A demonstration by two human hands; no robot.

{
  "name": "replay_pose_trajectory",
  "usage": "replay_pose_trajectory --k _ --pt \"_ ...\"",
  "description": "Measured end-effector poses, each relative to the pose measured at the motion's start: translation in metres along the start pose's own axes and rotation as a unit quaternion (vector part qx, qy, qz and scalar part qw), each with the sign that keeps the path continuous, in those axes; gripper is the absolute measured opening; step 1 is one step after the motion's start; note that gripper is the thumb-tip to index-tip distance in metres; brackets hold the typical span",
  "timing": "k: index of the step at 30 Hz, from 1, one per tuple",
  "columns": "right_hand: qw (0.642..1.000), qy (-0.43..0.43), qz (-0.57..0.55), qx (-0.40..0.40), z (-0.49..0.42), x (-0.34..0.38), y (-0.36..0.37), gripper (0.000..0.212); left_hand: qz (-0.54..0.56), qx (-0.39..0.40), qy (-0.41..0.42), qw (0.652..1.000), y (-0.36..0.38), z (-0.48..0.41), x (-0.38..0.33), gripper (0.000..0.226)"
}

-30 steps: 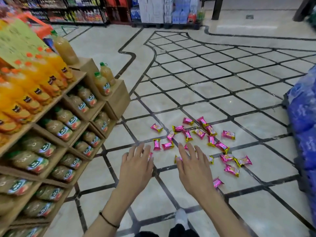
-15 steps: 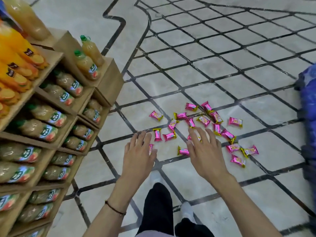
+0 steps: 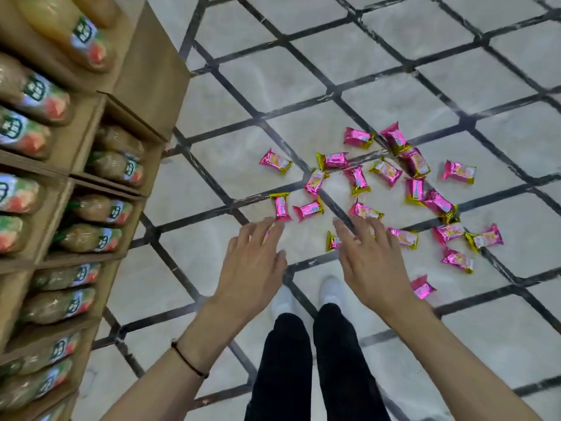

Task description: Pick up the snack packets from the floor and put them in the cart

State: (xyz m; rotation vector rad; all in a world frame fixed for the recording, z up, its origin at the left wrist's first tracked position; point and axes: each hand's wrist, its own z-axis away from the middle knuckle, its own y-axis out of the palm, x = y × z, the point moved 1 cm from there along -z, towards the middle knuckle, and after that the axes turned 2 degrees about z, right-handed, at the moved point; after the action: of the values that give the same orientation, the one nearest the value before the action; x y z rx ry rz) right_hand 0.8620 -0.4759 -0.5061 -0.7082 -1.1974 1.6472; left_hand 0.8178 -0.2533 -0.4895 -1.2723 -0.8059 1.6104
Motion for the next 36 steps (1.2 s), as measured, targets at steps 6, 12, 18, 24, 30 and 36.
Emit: replay_pose_trajectory --k 6,12,18,24,30,36 --pt "0.993 -0.112 0.043 0.002 -0.078 0.002 0.200 0.063 0.022 0.044 -0.045 0.998 0.180 -0.077 0.080 0.048" --pt "0.989 -0.109 0.089 0.052 -0.142 -0.057 0.405 0.079 -0.021 0.072 -0.156 0.985 0.369 -0.124 0.140 0.054" --pt "0.990 -0.033 0.121 0.070 -0.190 -0.121 0.532 0.094 -0.070 0.066 -0.212 0.973 0.495 -0.157 0.208 0.072" --pt "0.987 -0.040 0.126 0.095 -0.210 -0.148 0.587 0.105 -0.099 0.059 -0.234 0.965 0.552 -0.177 0.254 0.082" --pt "0.990 -0.059 0.110 0.062 -0.220 -0.149 0.593 0.094 -0.099 0.019 -0.204 0.974 0.568 -0.180 0.272 0.073" --pt "0.999 -0.018 0.036 0.030 -0.225 -0.122 0.576 0.071 -0.090 0.016 -0.193 0.977 0.564 -0.171 0.272 0.079"
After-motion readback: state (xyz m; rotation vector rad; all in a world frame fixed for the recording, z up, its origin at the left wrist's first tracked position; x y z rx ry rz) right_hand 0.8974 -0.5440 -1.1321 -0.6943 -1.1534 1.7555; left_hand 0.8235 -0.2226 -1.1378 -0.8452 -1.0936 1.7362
